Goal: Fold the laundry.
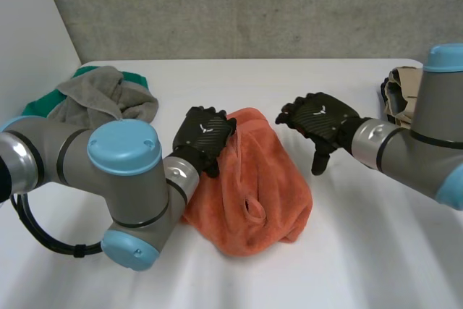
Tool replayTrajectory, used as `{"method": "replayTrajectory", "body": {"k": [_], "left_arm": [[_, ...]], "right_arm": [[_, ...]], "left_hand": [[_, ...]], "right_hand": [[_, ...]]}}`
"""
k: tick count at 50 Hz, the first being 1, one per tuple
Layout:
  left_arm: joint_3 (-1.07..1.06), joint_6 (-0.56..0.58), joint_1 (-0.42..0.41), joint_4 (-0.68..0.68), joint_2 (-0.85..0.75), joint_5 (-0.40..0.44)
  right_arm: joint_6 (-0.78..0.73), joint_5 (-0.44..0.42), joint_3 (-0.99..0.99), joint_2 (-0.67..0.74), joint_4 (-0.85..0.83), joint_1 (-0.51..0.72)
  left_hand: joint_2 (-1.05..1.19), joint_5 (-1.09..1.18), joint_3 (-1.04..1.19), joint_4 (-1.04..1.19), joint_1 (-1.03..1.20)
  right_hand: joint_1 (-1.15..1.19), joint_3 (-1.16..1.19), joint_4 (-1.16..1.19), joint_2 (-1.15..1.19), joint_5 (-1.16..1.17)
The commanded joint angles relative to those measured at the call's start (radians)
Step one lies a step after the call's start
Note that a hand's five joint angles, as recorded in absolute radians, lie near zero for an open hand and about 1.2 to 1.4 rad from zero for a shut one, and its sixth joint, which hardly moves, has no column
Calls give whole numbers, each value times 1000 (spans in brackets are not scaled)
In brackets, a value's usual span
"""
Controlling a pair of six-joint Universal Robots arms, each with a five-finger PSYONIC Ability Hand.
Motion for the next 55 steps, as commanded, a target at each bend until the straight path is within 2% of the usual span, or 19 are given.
{"method": "replayTrajectory", "body": {"k": [1,5,8,18,23,29,33,35,36,39,40,44,47,51,52,55], "left_arm": [[65,6,2,-13,-73,26],[74,32,1,-12,-104,28],[77,66,1,-3,-122,26],[88,109,1,-1,-133,-20],[74,110,-4,-9,-113,-57],[12,114,-1,-12,-50,-60],[-14,115,8,-12,-18,-61],[-24,115,16,-12,-3,-61],[-27,115,21,-10,6,-61],[-31,115,44,-10,33,-61],[-30,115,51,-12,39,-61],[-15,124,90,-9,94,-60],[-13,138,105,-7,143,-61],[-33,163,130,-13,241,-63],[-51,167,142,-21,281,-61],[-97,181,162,-44,347,-60]], "right_arm": [[-32,-20,-196,163,-1,31],[-34,-23,-264,221,6,37],[-32,-25,-297,249,5,48],[-32,-34,-362,302,19,82],[-34,-55,-362,305,22,108],[-51,-92,-357,313,25,137],[-87,-85,-360,341,25,160],[-107,-74,-366,358,23,166],[-129,-59,-379,374,14,169],[-147,-5,-412,396,11,171],[-152,39,-438,404,9,174],[-149,118,-462,382,-7,171],[-143,132,-448,324,-17,171],[-155,146,-313,140,-17,154],[-161,144,-247,56,-12,137],[-175,147,-149,-76,15,85]], "left_hand": [[59,54,57,56,62],[79,74,78,76,82],[193,188,192,190,197],[839,834,838,836,842],[942,937,941,939,945],[957,952,956,954,960],[957,952,956,954,960],[957,952,956,954,960],[957,952,956,954,960],[957,952,956,954,960],[960,955,959,957,963],[962,957,961,960,966],[962,957,961,960,966],[962,957,961,960,966],[962,957,961,960,966],[962,957,961,960,966]], "right_hand": [[-18,-36,-54,-42,-59],[-18,-36,-54,-42,-59],[-18,-36,-54,-42,-59],[-18,-36,-54,-42,-59],[-18,-36,-54,-42,-59],[-18,-36,-54,-42,-59],[-18,-36,-54,-42,-59],[138,120,102,114,97],[420,403,385,397,380],[1015,997,979,991,974],[1201,1183,1165,1178,1161],[1203,1185,1167,1180,1163],[1203,1185,1167,1180,1163],[1203,1185,1167,1180,1163],[1203,1185,1167,1180,1163],[1203,1185,1167,1180,1163]]}}
